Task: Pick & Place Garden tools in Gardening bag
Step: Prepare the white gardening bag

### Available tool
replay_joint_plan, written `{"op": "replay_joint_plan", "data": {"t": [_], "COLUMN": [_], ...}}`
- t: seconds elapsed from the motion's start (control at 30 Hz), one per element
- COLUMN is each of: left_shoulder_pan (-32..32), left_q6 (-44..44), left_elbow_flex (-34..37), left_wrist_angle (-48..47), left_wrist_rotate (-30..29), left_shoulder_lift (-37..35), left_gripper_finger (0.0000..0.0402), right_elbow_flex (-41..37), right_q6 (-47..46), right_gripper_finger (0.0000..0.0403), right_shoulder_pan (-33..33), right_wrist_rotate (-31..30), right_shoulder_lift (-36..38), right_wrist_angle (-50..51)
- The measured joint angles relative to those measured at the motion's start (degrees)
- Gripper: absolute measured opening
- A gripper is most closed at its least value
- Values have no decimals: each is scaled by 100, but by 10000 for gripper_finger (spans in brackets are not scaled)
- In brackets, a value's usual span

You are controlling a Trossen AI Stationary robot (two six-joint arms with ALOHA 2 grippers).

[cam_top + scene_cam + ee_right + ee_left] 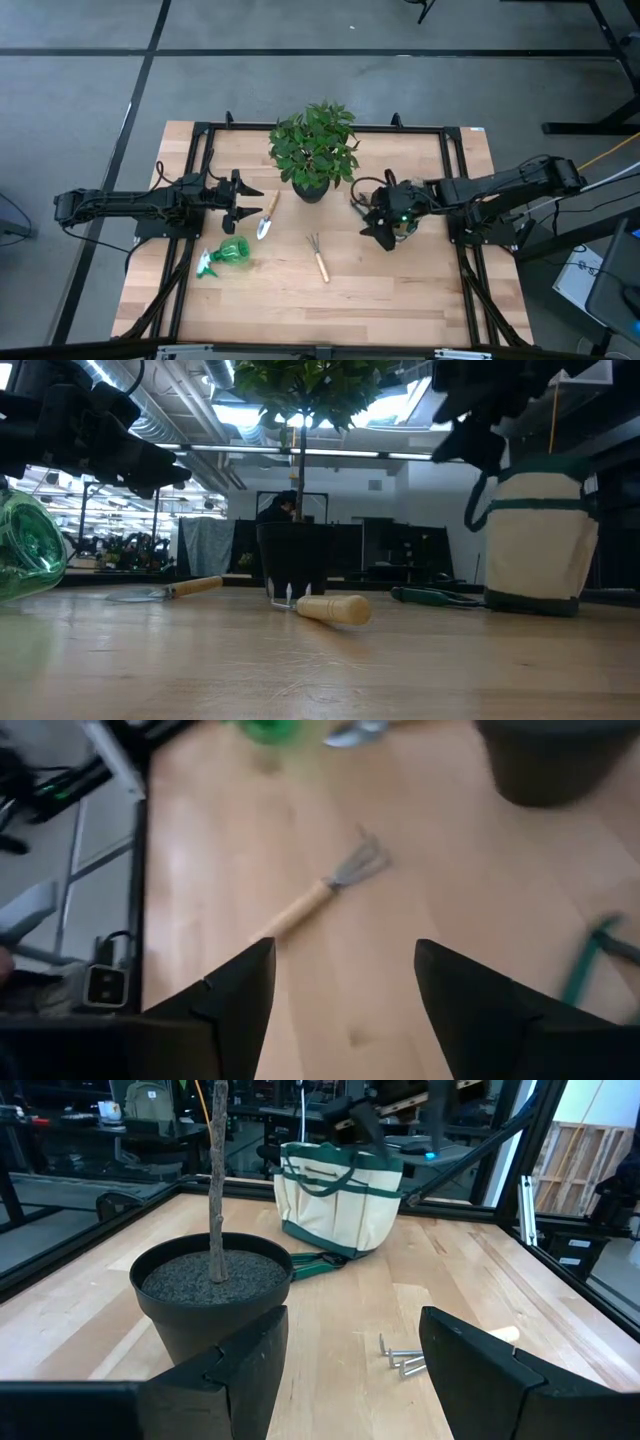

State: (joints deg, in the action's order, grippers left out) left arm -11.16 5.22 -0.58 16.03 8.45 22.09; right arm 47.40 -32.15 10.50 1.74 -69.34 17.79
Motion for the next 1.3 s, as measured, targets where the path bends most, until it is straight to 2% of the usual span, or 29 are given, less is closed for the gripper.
{"op": "replay_joint_plan", "data": {"t": [0.33,0.4,0.63,0.83,0.93,1.1,1.3], "left_shoulder_pan": [0,2,1,0,0,0,1], "left_q6": [0,0,0,0,0,0,0], "left_elbow_flex": [0,0,1,0,0,2,1], "left_wrist_angle": [0,-2,-1,-1,-1,0,-2], "left_wrist_rotate": [0,0,-1,0,-1,-2,-1], "left_shoulder_lift": [1,2,2,2,2,2,1], "left_gripper_finger": [224,224,224,224,224,224,224], "right_elbow_flex": [2,2,2,0,0,0,0], "right_q6": [777,795,-66,-1029,-1096,-1095,-2011], "right_gripper_finger": [242,242,242,242,242,242,241], "right_shoulder_pan": [1279,1602,2447,2608,2564,2421,2138], "right_wrist_rotate": [-2,-87,-1364,-1413,-1444,-1965,-2121], "right_shoulder_lift": [0,0,-152,-619,-824,-984,-945], "right_wrist_angle": [-1440,-1388,-197,181,219,416,1402]}}
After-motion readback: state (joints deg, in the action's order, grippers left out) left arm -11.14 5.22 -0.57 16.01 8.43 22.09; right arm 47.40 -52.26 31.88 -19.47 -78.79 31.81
